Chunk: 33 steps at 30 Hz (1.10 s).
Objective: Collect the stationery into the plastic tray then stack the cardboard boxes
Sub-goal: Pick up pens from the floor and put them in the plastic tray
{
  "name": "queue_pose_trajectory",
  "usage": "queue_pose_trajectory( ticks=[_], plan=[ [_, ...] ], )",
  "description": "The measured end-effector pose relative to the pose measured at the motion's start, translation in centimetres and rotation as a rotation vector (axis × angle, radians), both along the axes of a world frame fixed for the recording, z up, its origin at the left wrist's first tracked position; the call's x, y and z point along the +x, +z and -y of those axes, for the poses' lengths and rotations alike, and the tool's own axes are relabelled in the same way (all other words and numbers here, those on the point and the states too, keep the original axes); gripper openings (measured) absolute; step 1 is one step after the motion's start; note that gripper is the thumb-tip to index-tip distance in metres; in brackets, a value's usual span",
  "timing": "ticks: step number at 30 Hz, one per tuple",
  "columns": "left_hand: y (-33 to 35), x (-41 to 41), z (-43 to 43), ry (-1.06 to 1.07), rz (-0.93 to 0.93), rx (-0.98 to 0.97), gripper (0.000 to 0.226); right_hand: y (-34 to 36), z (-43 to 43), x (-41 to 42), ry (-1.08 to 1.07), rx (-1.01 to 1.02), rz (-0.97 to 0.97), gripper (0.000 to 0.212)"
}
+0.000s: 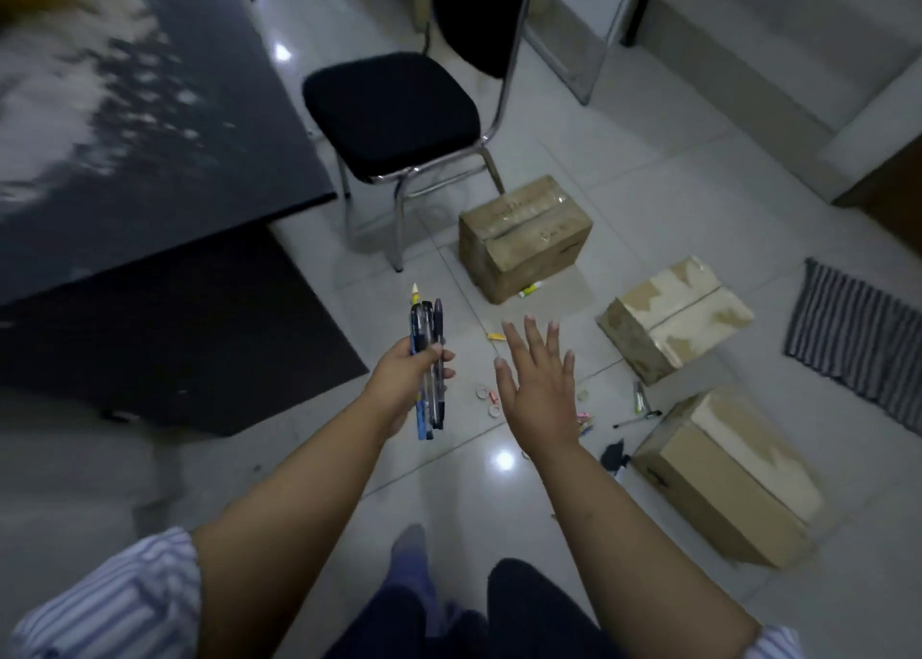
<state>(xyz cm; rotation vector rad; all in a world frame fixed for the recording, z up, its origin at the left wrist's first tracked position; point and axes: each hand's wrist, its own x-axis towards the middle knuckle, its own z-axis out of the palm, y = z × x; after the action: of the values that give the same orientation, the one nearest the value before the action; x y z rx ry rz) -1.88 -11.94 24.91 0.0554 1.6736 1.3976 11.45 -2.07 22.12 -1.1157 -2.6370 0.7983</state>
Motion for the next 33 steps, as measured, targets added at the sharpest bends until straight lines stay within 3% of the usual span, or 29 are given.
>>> queue_pose_trajectory(
  ticks=[5,11,26,33],
  plan=[
    [9.0,-0.8,6.9,0.104,-0.002,0.053,0.013,9.0,5.0,-2.7,0.176,0.011,-0.046,0.051],
    [12.9,-4.4,13.7,0.292,-0.013,0.114,0.01,13.6,9.1,-9.2,0.346,0.062,-0.072,0.051],
    [14.2,-24.2,29.9,0.726,-0.056,0.078,0.009,14.8,22.1,-34.9,0.759,0.009,-0.059,0.054],
    [14.8,-34.2,33.0,0.727,-0.113,0.006,0.013,13.5,26.0,-43.5,0.851,-0.042,-0.013,0.053]
  ],
)
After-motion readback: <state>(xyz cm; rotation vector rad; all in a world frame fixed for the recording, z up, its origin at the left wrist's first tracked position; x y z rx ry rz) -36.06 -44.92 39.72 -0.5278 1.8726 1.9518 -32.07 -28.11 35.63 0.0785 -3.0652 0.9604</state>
